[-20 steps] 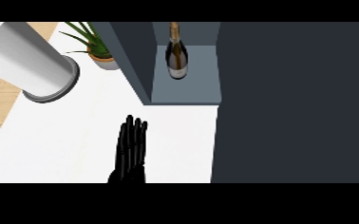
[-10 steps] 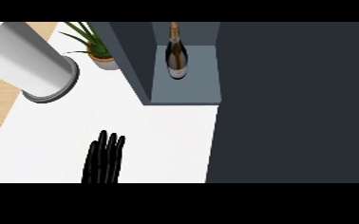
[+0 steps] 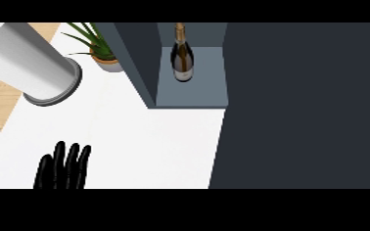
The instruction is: Pick up the wine, place it into the cabinet and close the cabinet
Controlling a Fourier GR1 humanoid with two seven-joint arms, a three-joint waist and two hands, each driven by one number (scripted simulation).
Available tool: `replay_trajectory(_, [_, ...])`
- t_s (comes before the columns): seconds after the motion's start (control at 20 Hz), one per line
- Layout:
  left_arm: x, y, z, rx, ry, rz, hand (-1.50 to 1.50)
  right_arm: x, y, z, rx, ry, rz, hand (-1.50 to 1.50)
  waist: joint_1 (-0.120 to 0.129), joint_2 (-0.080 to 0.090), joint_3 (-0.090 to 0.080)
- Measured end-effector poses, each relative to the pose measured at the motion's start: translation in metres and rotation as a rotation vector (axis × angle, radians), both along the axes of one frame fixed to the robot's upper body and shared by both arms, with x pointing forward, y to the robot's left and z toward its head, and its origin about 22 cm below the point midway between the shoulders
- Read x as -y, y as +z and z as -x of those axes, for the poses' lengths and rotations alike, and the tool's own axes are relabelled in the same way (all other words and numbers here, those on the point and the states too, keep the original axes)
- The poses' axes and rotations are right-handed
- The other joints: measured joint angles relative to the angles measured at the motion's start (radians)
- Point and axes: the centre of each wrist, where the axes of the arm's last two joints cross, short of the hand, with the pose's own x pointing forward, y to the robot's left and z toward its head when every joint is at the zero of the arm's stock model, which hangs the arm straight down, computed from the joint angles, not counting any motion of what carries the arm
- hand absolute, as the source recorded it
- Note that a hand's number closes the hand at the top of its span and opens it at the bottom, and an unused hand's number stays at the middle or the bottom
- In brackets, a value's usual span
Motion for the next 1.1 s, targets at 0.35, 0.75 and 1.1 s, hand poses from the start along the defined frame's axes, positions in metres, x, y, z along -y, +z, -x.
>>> replay_trajectory(0.35, [-0.034, 0.015, 0.000, 0.014, 0.040, 0.005, -1.50, -0.028, -0.001, 0.008, 0.004, 0.204, 0.001, 1.50, 0.005, -0.001, 0.000])
replay_trajectory(0.75, [-0.073, 0.020, -0.003, 0.004, 0.069, -0.014, -1.50, -0.063, 0.001, 0.023, -0.041, 0.320, -0.061, 1.50, -0.001, -0.005, -0.001])
replay_trajectory(1.1, [-0.102, 0.022, -0.005, 0.001, 0.050, -0.023, -1.50, -0.086, 0.012, 0.039, -0.019, 0.244, -0.051, 1.50, -0.001, -0.007, -0.002])
